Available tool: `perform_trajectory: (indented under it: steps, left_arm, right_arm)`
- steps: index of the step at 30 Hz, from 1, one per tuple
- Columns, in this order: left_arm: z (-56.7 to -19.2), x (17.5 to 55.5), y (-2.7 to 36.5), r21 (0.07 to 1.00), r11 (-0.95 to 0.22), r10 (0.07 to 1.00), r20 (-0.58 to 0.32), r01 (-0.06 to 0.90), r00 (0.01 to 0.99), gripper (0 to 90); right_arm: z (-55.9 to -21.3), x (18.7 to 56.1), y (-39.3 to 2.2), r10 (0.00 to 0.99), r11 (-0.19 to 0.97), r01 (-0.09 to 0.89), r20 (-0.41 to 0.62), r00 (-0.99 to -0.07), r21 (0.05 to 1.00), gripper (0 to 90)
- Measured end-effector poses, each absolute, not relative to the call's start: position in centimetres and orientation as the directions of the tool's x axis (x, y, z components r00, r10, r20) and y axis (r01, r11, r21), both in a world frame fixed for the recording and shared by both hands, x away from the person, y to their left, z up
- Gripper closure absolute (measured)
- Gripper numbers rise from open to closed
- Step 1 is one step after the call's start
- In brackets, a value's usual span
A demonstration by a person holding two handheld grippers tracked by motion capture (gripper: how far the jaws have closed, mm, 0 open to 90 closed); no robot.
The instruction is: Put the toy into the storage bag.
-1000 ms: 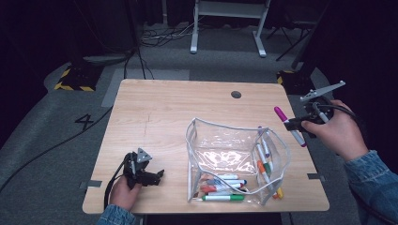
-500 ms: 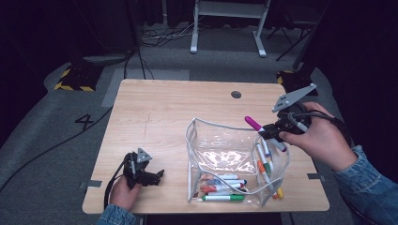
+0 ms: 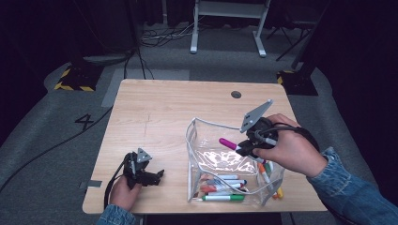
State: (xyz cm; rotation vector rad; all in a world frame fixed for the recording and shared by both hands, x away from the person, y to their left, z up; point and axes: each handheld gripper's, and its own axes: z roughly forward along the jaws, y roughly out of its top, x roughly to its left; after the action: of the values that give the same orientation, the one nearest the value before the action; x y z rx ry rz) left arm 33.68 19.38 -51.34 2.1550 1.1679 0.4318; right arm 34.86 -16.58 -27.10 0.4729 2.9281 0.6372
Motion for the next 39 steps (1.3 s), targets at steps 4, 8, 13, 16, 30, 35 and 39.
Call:
perform_trajectory:
  steps: [4, 8, 13, 16, 30, 35, 39]
  left_arm:
    - [-51.3, 33.7, 19.4, 0.672, -0.399, 0.835, -0.015, 0.624, 0.551, 0.0]
    - [-51.3, 33.7, 19.4, 0.672, -0.399, 0.835, -0.016, 0.624, 0.551, 0.0]
    - [-51.3, 33.7, 19.4, 0.672, -0.399, 0.835, -0.015, 0.624, 0.551, 0.0]
    - [-51.3, 33.7, 19.4, 0.672, -0.399, 0.834, -0.015, 0.623, 0.551, 0.0]
    - [-51.3, 33.7, 19.4, 0.672, -0.399, 0.835, -0.015, 0.624, 0.551, 0.0]
    - [-51.3, 33.7, 19.4, 0.672, -0.400, 0.834, -0.015, 0.623, 0.551, 0.0]
    - [-51.3, 33.7, 19.4, 0.672, -0.399, 0.834, -0.015, 0.624, 0.551, 0.0]
  right_arm:
    - [-28.6, 34.8, -15.3, 0.278, 0.889, 0.246, -0.026, -0.960, 0.387, 77.0]
    - [-30.1, 34.7, -14.2, 0.245, 0.908, 0.229, -0.002, -0.970, 0.351, 77.0]
    - [-31.8, 34.5, -13.2, 0.209, 0.927, 0.206, 0.025, -0.978, 0.314, 77.0]
    - [-32.8, 34.4, -12.8, 0.194, 0.936, 0.196, 0.037, -0.980, 0.291, 77.0]
    - [-36.9, 34.2, -12.3, 0.152, 0.966, 0.167, 0.089, -0.984, 0.196, 77.0]
    - [-38.1, 34.0, -12.0, 0.118, 0.977, 0.135, 0.107, -0.987, 0.166, 76.9]
    - [-38.9, 34.1, -11.7, 0.098, 0.984, 0.114, 0.120, -0.988, 0.136, 76.9]
